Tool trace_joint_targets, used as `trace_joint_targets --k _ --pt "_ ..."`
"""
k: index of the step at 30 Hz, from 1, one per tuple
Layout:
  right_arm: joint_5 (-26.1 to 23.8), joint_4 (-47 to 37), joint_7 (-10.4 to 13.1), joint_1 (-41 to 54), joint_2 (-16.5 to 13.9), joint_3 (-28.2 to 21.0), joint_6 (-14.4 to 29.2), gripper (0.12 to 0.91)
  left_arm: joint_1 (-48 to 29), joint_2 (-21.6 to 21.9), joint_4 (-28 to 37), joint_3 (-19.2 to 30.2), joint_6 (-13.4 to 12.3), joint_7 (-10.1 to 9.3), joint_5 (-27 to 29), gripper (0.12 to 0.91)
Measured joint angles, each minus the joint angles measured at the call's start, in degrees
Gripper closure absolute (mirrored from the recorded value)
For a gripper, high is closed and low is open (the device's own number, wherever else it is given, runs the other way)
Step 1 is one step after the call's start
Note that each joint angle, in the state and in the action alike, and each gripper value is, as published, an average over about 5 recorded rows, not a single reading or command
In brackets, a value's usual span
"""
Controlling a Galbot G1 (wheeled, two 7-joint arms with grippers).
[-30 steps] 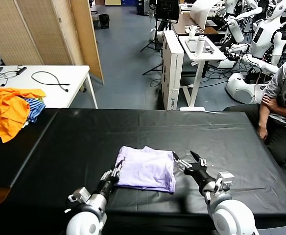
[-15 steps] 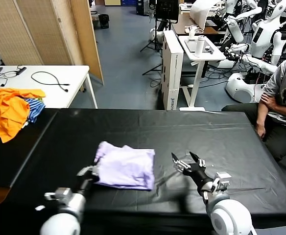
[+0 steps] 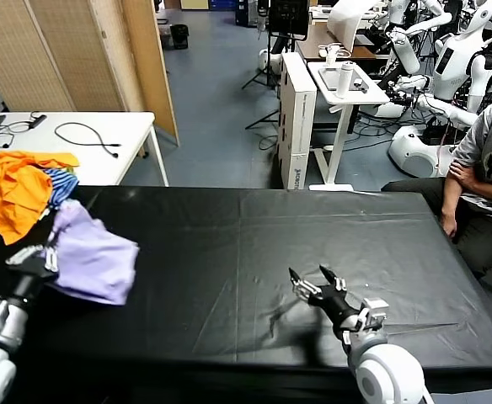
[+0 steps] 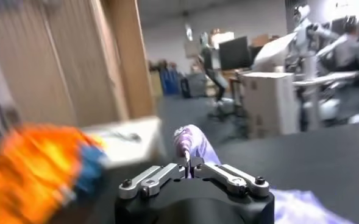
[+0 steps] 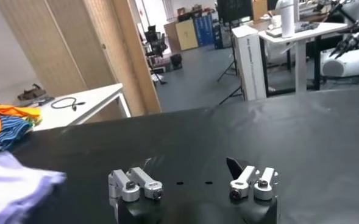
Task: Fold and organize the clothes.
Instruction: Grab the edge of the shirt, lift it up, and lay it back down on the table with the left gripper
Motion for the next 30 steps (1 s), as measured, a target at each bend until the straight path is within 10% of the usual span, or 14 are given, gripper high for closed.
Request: trace_joint_targets --k 20,30 --pt "2.5 3.8 1.0 -1.6 -0.9 0.2 -3.2 0.118 -7.3 -19.1 4.1 42.8 2.3 -3.8 1.6 0.847" --pt "16.3 0.1 3.1 4.0 -3.0 -6.2 -8.9 0.118 -7.8 -18.0 0.5 40.4 -5.8 -0.09 5.6 0.298"
